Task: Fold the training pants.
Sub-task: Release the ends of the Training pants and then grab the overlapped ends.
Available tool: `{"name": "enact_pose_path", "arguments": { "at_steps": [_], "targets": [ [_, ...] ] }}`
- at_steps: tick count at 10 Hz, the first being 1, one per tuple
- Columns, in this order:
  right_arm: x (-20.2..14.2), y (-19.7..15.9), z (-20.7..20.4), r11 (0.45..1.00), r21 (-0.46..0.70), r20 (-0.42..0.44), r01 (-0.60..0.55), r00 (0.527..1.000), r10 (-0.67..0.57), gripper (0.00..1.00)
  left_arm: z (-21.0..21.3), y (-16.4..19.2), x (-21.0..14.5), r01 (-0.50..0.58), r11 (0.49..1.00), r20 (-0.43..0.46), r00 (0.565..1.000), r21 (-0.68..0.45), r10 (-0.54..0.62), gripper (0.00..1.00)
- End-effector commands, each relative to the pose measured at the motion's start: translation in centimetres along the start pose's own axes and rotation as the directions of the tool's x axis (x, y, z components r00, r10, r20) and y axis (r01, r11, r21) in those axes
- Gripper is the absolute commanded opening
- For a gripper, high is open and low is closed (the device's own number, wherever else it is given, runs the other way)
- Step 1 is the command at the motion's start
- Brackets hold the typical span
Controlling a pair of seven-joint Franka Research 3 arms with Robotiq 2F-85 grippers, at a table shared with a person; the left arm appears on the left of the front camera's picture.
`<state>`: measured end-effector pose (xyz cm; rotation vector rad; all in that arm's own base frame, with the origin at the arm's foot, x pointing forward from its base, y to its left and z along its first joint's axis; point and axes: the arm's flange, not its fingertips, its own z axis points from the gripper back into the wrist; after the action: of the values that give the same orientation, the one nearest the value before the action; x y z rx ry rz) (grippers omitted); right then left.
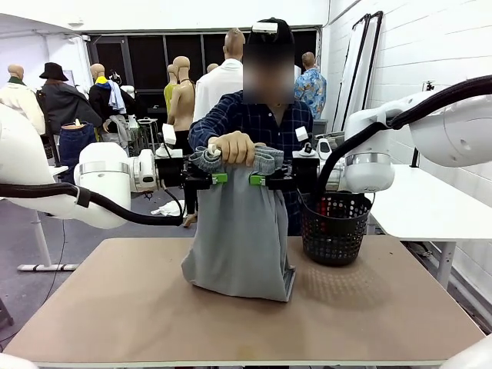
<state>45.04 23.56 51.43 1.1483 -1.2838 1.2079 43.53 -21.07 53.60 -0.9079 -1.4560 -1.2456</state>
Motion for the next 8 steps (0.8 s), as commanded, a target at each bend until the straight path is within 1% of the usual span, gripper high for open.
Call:
{"name": "enact_pose_path", "arguments": {
  "at_steps": [1, 2, 4, 5, 6, 8],
  "targets": [
    [0.6, -0.1, -0.9, 0.998, 0.052, -0.035, 0.035, 0.999, -0.033, 1.0, -0.6, 0.4, 0.0, 0.01, 0.999, 0.001, 1.0, -0.032, -0.009, 1.0],
    [0.7, -0.2, -1.1, 0.998, 0.051, -0.042, 0.029, 0.999, -0.027, 1.0, -0.9, 0.4, -0.2, 0.005, 0.999, 0.004, 1.0, -0.043, -0.005, 1.0],
    [0.7, 0.0, -1.2, 0.998, 0.059, -0.026, 0.039, 0.999, -0.037, 1.0, -1.5, 0.1, -0.3, -0.024, 0.997, -0.01, 1.0, -0.069, 0.023, 1.0],
    [0.8, 0.0, -1.0, 0.998, 0.047, -0.022, 0.048, 0.999, -0.047, 0.82, -1.2, 0.1, -0.3, -0.028, 0.996, -0.014, 1.0, -0.082, 0.027, 0.82],
    [0.9, -0.2, -0.7, 0.997, 0.047, -0.024, 0.064, 0.998, -0.063, 0.62, -0.8, 0.4, -0.3, -0.04, 0.997, -0.02, 0.999, -0.066, 0.039, 0.63],
    [1.3, -0.2, 0.2, 0.994, 0.059, -0.035, 0.097, 0.995, -0.095, 0.22, 0.4, 0.7, 0.1, -0.059, 0.997, -0.005, 0.998, -0.052, 0.059, 0.26]
  ]
}}
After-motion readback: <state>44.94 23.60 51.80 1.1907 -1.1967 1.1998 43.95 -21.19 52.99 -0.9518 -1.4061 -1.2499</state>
